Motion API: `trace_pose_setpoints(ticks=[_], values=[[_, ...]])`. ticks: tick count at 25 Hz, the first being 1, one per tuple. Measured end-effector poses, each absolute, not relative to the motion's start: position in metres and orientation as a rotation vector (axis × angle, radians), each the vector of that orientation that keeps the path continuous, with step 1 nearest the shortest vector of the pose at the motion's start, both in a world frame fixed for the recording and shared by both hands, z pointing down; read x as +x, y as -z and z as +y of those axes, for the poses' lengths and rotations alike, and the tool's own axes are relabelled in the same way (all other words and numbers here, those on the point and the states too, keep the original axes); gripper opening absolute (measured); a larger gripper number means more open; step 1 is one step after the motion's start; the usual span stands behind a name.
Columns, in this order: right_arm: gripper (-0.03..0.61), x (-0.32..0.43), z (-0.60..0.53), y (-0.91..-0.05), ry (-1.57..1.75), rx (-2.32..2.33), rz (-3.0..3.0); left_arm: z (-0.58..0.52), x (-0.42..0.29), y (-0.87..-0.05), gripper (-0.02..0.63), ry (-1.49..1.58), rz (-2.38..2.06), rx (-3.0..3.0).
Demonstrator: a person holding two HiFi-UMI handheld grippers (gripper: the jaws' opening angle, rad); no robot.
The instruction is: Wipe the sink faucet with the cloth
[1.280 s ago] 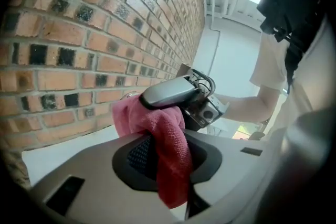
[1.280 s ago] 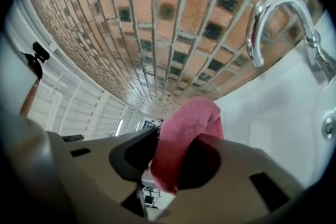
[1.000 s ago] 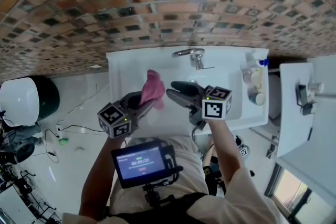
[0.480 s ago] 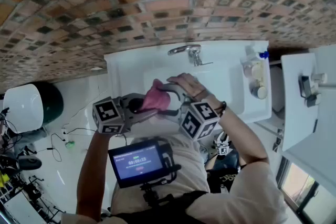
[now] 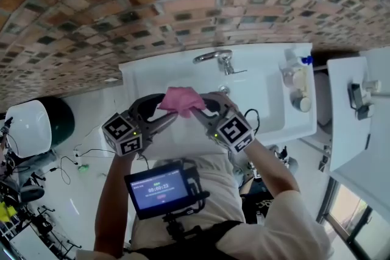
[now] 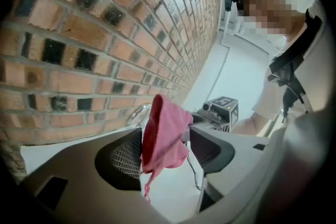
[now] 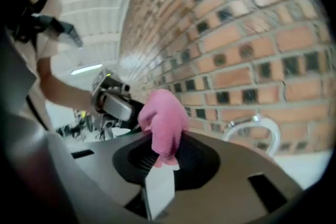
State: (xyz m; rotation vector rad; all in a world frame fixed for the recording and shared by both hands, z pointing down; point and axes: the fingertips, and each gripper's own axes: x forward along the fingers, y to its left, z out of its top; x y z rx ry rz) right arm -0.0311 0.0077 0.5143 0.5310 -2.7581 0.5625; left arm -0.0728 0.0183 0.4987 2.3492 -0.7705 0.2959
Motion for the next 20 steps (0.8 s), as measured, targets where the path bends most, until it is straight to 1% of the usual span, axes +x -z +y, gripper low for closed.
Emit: trace_pose_setpoints(ticks=[3, 8, 10, 11, 12, 13, 14, 20], values=[[0.081, -0.018, -0.013, -0.564, -0.920, 0.804, -2.636, 0.011, -0.086, -0.502, 0.284, -0.276, -0.875, 2.341], [0.081, 0.013, -0.051, -0.669, -1.329, 1.244, -2.253, 0.001, -0.098, -0.515, 0.282, -0.271, -1.014, 2.290], [0.080, 0.023, -0.067, -0.699, -1.411, 1.377, -2.119, -0.004, -0.101, -0.522, 0.276, -0.274, -1.037, 2.274], [0.080, 0.027, -0.075, -0.710, -1.416, 1.439, -2.064, -0.006, -0.101, -0.524, 0.231, -0.271, -1.037, 2.273], [0.080, 0.031, -0.082, -0.720, -1.411, 1.498, -2.010, -0.007, -0.101, -0.524, 0.160, -0.260, -1.037, 2.271], [0.080, 0.035, -0.088, -0.729, -1.410, 1.550, -1.957, -0.007, -0.101, -0.524, 0.065, -0.242, -1.038, 2.264], [0.080, 0.037, -0.092, -0.737, -1.419, 1.593, -1.908, -0.006, -0.099, -0.524, 0.002, -0.224, -1.037, 2.252], [0.081, 0.047, -0.128, -0.767, -1.476, 1.777, -1.773, 0.005, -0.089, -0.528, 0.002, -0.250, -0.988, 2.246]])
